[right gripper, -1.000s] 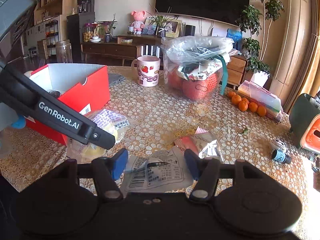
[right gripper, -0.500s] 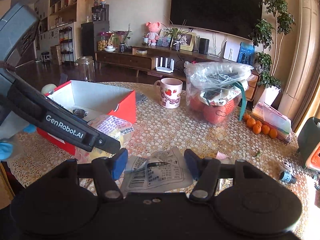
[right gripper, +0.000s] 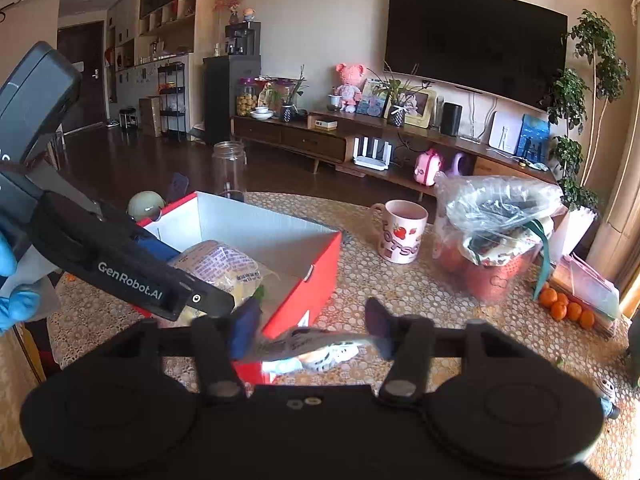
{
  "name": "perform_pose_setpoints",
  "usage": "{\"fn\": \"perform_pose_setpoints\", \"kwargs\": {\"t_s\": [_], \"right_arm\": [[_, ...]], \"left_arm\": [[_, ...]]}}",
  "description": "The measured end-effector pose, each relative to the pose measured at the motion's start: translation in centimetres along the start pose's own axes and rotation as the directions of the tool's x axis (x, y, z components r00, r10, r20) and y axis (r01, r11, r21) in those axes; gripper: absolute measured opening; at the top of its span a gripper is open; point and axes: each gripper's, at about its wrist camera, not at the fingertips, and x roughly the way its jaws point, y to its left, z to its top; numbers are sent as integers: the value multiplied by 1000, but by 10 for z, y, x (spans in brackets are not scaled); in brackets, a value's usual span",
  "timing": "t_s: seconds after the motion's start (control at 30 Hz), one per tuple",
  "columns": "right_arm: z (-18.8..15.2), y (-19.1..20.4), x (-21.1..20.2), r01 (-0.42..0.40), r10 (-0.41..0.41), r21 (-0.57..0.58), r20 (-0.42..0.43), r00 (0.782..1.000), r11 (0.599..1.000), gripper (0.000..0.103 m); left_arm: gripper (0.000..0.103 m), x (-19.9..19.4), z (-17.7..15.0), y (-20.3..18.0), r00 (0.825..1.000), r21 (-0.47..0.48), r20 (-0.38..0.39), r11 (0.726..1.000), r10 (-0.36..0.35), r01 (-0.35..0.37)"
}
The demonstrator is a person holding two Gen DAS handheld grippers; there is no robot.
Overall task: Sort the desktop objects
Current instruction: 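Carry both packets with both tools over the red box, then hold the bread packet over the box with the left tool while the right tool grasps a sausage packet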
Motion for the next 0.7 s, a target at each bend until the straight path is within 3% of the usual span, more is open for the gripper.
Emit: {"fn": "perform_pose_setpoints", "kwargs": {"t_s": [0.13, 0.2, 0.33, 0.7], "right_arm": [[13, 15, 22, -8, 8, -44, 0, 1000, 999, 26], [15, 20, 44, 7, -10, -74, -38, 999, 997, 20], [5, 8, 48, -20, 20, -5, -75, 997, 1000, 26], [-39, 25, 54, -66, 59, -34, -174, 983, 997, 39]], "left_arm": [[54, 1, 1, 23, 999, -16, -7, 999, 42, -42], [54, -1, 1, 34, 998, -35, -5, 998, 57, -57], [54, -3, -3, 47, 999, -35, -3, 998, 54, -55], [54, 6, -10, 59, 999, -57, -11, 997, 50, -51]]}}
